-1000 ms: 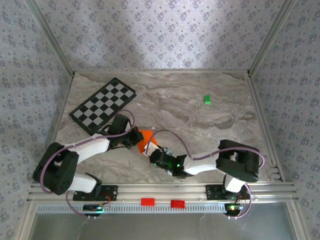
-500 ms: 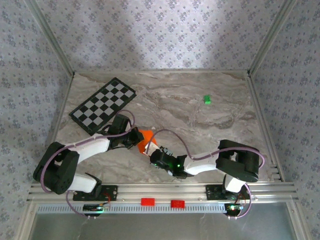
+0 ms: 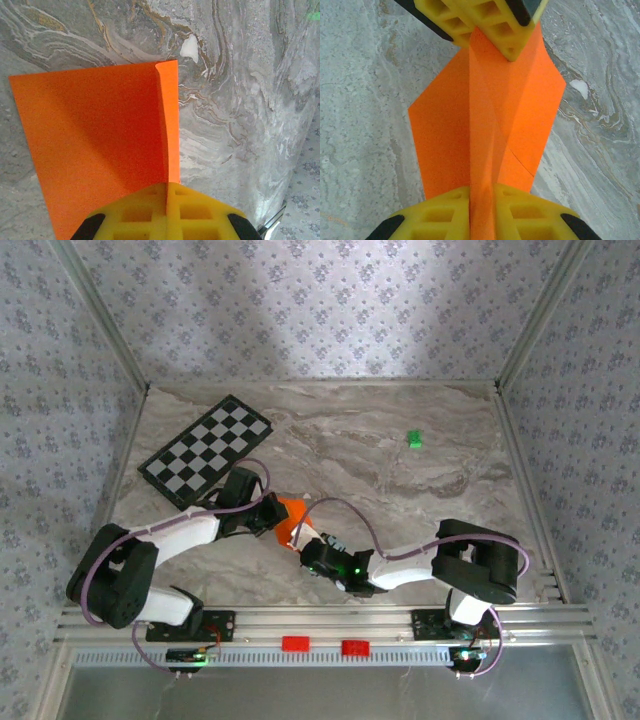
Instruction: Fold a paper plane with a square sheet of paper (pick it up from the middle)
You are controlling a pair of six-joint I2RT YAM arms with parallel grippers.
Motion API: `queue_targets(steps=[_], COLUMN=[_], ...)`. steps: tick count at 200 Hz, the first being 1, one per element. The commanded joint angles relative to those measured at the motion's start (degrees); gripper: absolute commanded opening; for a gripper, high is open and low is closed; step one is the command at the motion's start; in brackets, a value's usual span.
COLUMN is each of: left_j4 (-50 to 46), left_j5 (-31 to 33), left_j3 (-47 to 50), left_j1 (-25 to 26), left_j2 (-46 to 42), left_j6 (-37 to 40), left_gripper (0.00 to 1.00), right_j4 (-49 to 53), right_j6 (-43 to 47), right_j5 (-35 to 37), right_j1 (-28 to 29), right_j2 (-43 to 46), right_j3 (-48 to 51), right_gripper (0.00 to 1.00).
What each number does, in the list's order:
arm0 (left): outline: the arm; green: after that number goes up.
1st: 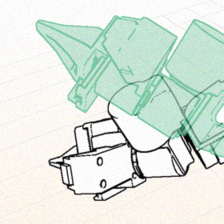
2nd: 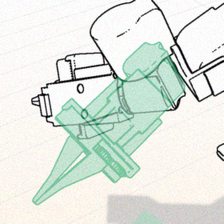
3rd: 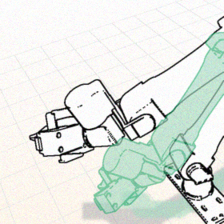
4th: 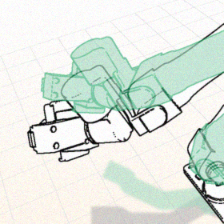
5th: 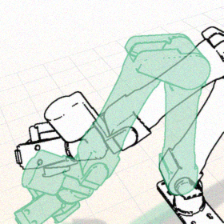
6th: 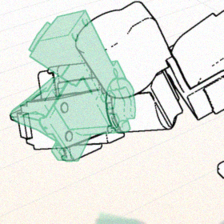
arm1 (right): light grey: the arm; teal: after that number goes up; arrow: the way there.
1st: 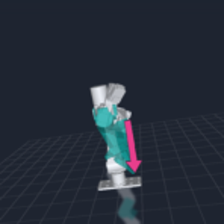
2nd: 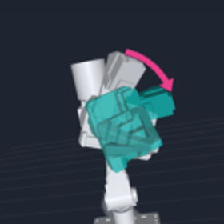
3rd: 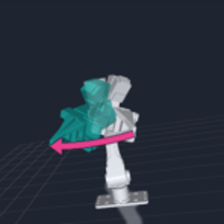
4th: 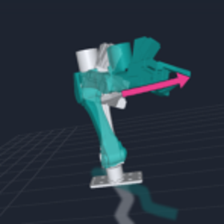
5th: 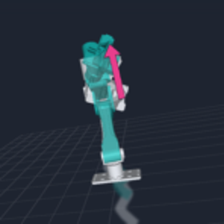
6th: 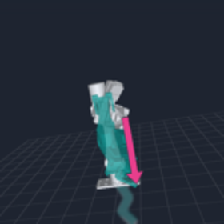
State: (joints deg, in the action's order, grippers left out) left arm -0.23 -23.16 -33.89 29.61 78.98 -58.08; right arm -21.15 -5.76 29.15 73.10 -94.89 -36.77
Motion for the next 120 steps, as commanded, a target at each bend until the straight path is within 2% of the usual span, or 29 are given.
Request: queue_targets(steps=[1, 15, 68, 85, 113, 120], left_j4=[-0.48, -0.47, -0.39, -0.51, -2.02, -2.96], left_j5=[-1.10, -1.09, -1.10, -1.01, -0.27, 0.23], left_j3=[-1.32, -1.26, -1.33, -1.52, -2.37, -2.73], left_j1=[-0.38, -0.29, -0.28, -0.35, -0.48, -0.59], left_j2=[0.72, 0.74, 0.74, 0.66, 0.22, -0.20], left_j6=[0.34, 0.34, 0.17, 0.24, 0.75, 1.10], left_gripper=[0.02, 0.02, 0.02, 0.05, 0.28, 0.37], right_j4=[1.39, 1.91, 1.77, 1.81, 1.09, 0.77], right_j6=[-1.30, -1.58, -3.17, -4.28, -6.97, -7.82], right_j5=[0.63, 0.94, -0.80, -2.26, -6.30, -7.69], right_j1=[-0.20, -0.28, -0.83, -1.14, -2.27, -2.71], right_j2=[-0.44, -0.64, -0.47, -0.46, -0.07, -0.03], right_j3=[0.58, 0.43, 0.54, 0.39, 0.61, 0.86], right_gripper=[0.18, 0.18, 0.06, 0.04, 0.01, 0.01])
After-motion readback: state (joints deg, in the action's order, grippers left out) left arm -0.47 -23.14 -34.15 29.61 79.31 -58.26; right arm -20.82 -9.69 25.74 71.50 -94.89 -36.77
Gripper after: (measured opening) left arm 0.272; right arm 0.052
